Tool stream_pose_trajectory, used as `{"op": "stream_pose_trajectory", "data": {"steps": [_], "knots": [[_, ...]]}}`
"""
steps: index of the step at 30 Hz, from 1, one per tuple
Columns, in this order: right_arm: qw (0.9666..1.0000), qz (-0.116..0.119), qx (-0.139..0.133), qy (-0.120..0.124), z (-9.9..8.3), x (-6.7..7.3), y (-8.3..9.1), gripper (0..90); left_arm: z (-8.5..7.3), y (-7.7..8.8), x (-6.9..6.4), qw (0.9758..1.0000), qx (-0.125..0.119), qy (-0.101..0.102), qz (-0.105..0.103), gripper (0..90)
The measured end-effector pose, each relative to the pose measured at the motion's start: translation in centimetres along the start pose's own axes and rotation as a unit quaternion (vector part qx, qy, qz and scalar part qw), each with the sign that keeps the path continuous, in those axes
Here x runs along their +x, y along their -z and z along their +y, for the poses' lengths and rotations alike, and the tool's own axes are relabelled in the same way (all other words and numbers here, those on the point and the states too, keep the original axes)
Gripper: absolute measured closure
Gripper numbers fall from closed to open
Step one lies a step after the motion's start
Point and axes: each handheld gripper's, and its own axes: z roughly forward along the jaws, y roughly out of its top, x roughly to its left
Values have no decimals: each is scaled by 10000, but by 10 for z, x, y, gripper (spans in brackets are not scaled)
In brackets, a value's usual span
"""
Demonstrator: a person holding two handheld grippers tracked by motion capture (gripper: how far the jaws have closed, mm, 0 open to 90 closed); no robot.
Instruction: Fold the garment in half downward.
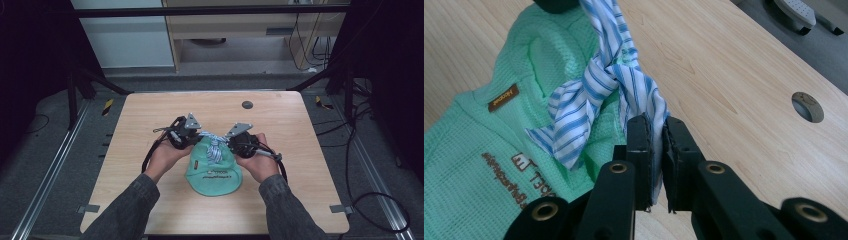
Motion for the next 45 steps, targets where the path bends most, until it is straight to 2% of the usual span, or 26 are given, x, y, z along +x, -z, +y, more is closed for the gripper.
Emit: {"op": "stream_pose_trajectory", "data": {"steps": [7,12,17,19,22,33,37,45], "knots": [[9998,-117,-100,-90,1,-7,8,830,23,-4,9,9999,-97,-30,-3,865],[9997,-151,-102,-134,0,-10,12,829,26,-1,4,9999,-60,-130,5,862],[9999,-105,-87,-100,-7,-3,11,822,15,4,-9,9995,-55,-310,47,853],[9999,-81,-87,-73,-9,1,10,821,6,7,-14,9995,-65,-323,29,851],[10000,-44,-65,-35,-11,5,9,819,0,8,-17,9994,-55,-353,42,849],[10000,5,-36,64,-16,18,3,814,-21,10,-24,9997,-121,-221,18,843],[10000,52,-35,73,-21,22,2,813,-30,10,-29,9998,-55,-176,-39,841],[9999,86,-28,57,-26,25,5,796,-37,13,-37,9998,-48,-151,-93,833]]}}
